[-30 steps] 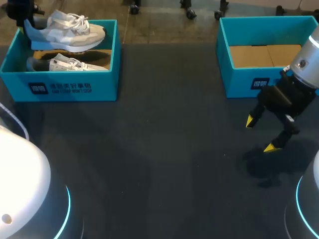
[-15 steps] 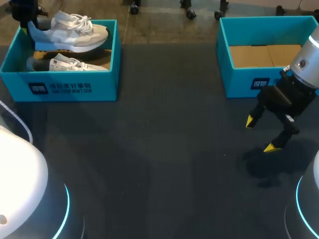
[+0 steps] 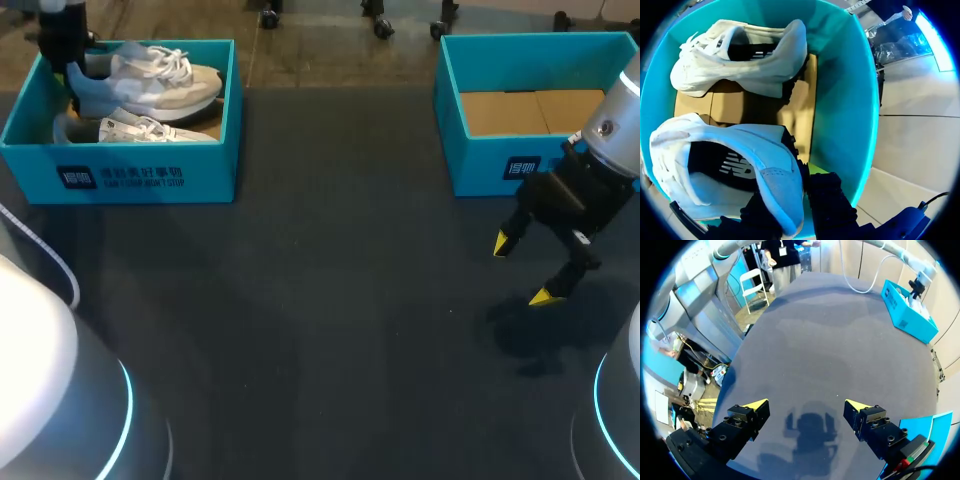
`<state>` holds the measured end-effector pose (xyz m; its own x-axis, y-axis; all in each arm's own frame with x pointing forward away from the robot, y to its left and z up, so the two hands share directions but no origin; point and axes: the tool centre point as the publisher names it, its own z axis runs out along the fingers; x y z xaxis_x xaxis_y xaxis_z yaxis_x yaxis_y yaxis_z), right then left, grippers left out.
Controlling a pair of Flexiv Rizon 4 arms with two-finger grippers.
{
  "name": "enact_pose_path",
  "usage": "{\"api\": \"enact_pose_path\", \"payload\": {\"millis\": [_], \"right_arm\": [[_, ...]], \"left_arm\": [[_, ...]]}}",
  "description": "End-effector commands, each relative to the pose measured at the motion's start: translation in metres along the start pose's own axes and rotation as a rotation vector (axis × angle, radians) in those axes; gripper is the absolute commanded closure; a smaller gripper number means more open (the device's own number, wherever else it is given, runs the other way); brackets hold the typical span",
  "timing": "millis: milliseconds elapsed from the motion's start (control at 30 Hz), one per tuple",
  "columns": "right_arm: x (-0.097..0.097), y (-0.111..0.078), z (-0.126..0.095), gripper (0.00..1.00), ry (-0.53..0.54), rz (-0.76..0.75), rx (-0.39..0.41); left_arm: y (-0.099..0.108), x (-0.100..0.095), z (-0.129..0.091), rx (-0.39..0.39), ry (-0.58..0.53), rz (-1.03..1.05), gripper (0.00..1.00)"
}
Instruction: Take the shoe out of the shoebox, open the shoe tongue, remove and reinsert the insole, then place the shoe into the shoebox
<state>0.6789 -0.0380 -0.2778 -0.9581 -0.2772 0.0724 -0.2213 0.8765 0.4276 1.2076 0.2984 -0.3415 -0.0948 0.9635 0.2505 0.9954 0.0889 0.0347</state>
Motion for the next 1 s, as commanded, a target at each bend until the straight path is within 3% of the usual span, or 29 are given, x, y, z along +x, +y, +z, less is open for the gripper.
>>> {"api": "enact_pose_path", "payload": {"millis": [33, 400, 1000], "right_arm": [[0.0, 0.0, 0.001, 0.0, 0.0, 0.0, 0.003], [0.0, 0.0, 0.001, 0.0, 0.0, 0.0, 0.003], [0.0, 0.0, 0.001, 0.0, 0.0, 0.0, 0.003]], "left_arm": [[0.002, -0.002, 0.005, 0.009, 0.004, 0.006, 1.0], [-0.011, -0.006, 0.02, 0.009, 0.022, 0.044, 1.0], [-0.014, -0.01, 0.033, 0.025, 0.003, 0.113, 1.0]]}}
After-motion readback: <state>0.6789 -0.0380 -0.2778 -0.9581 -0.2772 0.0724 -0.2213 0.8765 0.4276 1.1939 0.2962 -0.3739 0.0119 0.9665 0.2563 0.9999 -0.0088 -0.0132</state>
